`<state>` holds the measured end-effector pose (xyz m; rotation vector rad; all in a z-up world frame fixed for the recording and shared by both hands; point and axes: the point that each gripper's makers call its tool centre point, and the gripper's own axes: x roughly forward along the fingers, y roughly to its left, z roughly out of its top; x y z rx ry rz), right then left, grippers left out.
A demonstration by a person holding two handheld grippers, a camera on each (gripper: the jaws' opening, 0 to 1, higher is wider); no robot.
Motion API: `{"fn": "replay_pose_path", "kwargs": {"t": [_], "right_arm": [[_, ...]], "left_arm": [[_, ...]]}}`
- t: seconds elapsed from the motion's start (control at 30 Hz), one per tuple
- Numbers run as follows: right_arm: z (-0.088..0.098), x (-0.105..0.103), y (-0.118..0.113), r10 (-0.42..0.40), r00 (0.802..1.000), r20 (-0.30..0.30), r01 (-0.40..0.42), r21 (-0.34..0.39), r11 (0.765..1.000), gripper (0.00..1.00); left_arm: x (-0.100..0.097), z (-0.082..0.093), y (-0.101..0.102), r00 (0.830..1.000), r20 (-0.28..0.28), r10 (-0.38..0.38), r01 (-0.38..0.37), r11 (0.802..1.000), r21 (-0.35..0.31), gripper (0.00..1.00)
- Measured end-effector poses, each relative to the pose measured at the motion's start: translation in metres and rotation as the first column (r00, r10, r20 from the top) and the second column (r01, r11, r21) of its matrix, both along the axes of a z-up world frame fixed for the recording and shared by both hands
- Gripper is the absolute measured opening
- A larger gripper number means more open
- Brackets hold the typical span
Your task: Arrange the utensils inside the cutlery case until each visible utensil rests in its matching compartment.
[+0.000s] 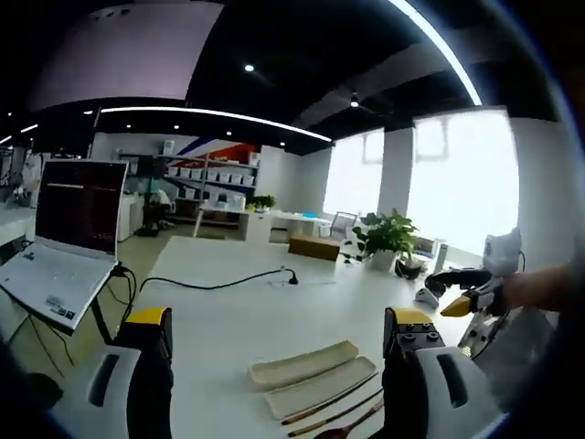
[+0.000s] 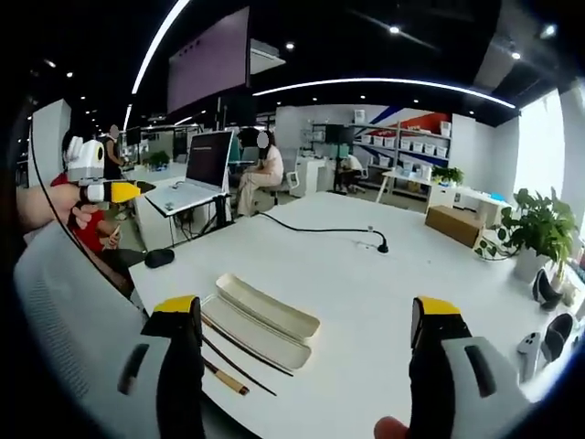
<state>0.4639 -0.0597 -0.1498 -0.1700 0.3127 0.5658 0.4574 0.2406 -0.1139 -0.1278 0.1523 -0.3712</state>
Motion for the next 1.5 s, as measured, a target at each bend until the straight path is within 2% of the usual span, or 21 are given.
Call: {"fn": "replay_pose_path", "kwargs": {"t": [0.3, 0.4, 0.53, 0.8, 1.1, 1.37, 1.5], "right_arm": [[-0.003, -0.005, -0.001, -0.002, 1.0, -0.004, 0.002, -0.013, 1.0, 0.94], [0.003, -0.002, -0.011, -0.042, 0.999, 0.035, 0.043, -0.038, 0.998, 0.87], [-0.004, -0.003, -0.011, -0.038, 0.999, -0.003, 0.038, -0.02, 0.999, 0.87], [-0.005, -0.004, -0.01, -0.029, 1.0, -0.01, 0.029, -0.026, 0.999, 0.88], [-0.001, -0.003, -0.006, -0.027, 1.0, -0.005, 0.027, 0.004, 1.0, 0.85], [-0.004, -0.004, -0.005, -0.015, 1.0, -0.007, 0.014, -0.023, 1.0, 0.86], [-0.009, -0.005, -0.005, -0.012, 0.999, -0.034, 0.01, -0.048, 0.999, 0.86]], "left_arm": [[-0.003, -0.001, 0.001, 1.0, -0.006, 0.001, -0.001, 1.0, -0.007, 0.97], [-0.004, -0.004, 0.002, 1.0, -0.023, 0.006, -0.007, 1.0, -0.024, 0.95], [-0.006, -0.004, -0.001, 1.0, -0.027, -0.002, 0.001, 1.0, -0.022, 0.94], [-0.006, -0.004, 0.0, 1.0, -0.028, 0.006, -0.007, 1.0, -0.024, 0.92], [-0.006, -0.003, -0.004, 1.0, -0.028, -0.002, 0.002, 1.0, -0.011, 0.92], [-0.005, -0.005, -0.003, 0.999, -0.04, -0.006, 0.005, 1.0, -0.013, 0.9], [-0.004, -0.006, -0.005, 0.999, -0.044, -0.011, 0.011, 1.0, 0.0, 0.89]]}}
